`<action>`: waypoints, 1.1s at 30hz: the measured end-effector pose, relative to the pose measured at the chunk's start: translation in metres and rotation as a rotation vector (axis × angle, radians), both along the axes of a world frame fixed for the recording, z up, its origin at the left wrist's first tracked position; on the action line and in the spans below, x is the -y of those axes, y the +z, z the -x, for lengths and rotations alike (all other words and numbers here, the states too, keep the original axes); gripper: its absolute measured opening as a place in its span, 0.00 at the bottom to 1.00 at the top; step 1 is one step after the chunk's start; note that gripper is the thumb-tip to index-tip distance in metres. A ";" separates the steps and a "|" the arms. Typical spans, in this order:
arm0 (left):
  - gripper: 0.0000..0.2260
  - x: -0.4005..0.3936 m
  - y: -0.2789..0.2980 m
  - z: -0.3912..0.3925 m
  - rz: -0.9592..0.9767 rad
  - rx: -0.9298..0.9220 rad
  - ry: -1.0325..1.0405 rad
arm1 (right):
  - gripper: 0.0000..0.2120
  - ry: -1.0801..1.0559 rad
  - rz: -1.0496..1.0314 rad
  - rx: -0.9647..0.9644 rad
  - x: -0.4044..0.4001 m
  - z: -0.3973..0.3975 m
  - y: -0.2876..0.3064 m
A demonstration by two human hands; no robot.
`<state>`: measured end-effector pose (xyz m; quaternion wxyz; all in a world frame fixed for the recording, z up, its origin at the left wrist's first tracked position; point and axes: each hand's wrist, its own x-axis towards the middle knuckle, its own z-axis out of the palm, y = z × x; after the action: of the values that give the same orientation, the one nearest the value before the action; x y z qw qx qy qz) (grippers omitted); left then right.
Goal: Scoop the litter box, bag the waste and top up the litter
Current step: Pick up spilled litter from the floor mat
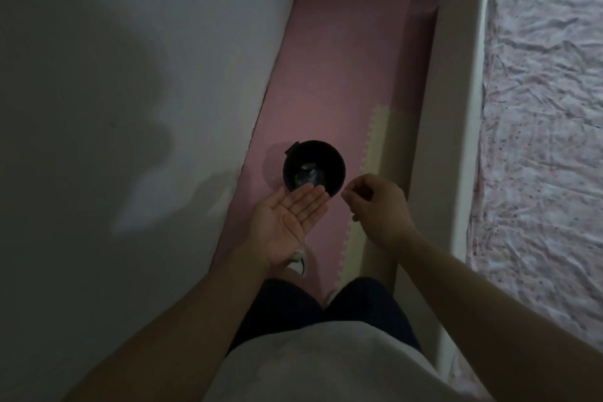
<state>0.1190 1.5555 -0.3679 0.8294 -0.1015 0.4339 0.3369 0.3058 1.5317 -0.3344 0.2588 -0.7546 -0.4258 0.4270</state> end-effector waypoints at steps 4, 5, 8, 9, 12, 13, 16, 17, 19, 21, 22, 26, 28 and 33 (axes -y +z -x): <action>0.23 -0.055 -0.036 -0.002 0.065 -0.034 -0.017 | 0.06 0.005 0.057 0.010 -0.050 0.003 -0.039; 0.23 -0.067 -0.050 -0.003 0.075 -0.045 -0.026 | 0.07 -0.007 0.068 0.006 -0.060 0.002 -0.052; 0.23 -0.098 -0.101 -0.007 0.115 -0.078 -0.054 | 0.05 -0.030 0.092 0.004 -0.083 -0.002 -0.102; 0.22 -0.105 -0.120 -0.009 0.133 -0.087 -0.060 | 0.05 -0.047 0.102 -0.009 -0.088 -0.003 -0.121; 0.21 -0.125 -0.181 -0.017 0.149 -0.112 -0.052 | 0.02 -0.090 0.123 -0.047 -0.101 -0.005 -0.182; 0.21 -0.132 -0.203 -0.021 0.152 -0.119 -0.044 | 0.02 -0.082 0.116 -0.044 -0.106 -0.004 -0.204; 0.22 -0.147 -0.266 -0.035 0.165 -0.122 -0.018 | 0.05 -0.025 0.061 -0.007 -0.118 -0.001 -0.262; 0.22 -0.151 -0.286 -0.041 0.166 -0.130 -0.017 | 0.06 -0.011 0.037 -0.011 -0.120 0.001 -0.280; 0.22 -0.159 -0.324 -0.050 0.161 -0.135 -0.014 | 0.06 0.034 -0.003 -0.030 -0.122 0.006 -0.311; 0.22 -0.165 -0.358 -0.058 0.153 -0.129 0.016 | 0.05 0.084 -0.057 -0.037 -0.122 0.012 -0.341; 0.22 -0.167 -0.373 -0.061 0.148 -0.124 0.037 | 0.05 0.094 -0.076 -0.040 -0.121 0.015 -0.354; 0.23 -0.172 -0.413 -0.067 0.139 -0.121 0.055 | 0.05 0.098 -0.104 -0.039 -0.119 0.021 -0.396; 0.23 -0.172 -0.425 -0.069 0.139 -0.114 0.061 | 0.05 0.088 -0.112 -0.042 -0.120 0.021 -0.407; 0.22 -0.165 -0.438 -0.071 0.147 -0.129 0.053 | 0.09 0.124 -0.110 -0.059 -0.126 0.025 -0.417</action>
<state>0.1897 1.7209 -0.8060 0.7809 -0.1518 0.5071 0.3317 0.2813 1.6577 -0.7519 0.2854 -0.6983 -0.4867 0.4405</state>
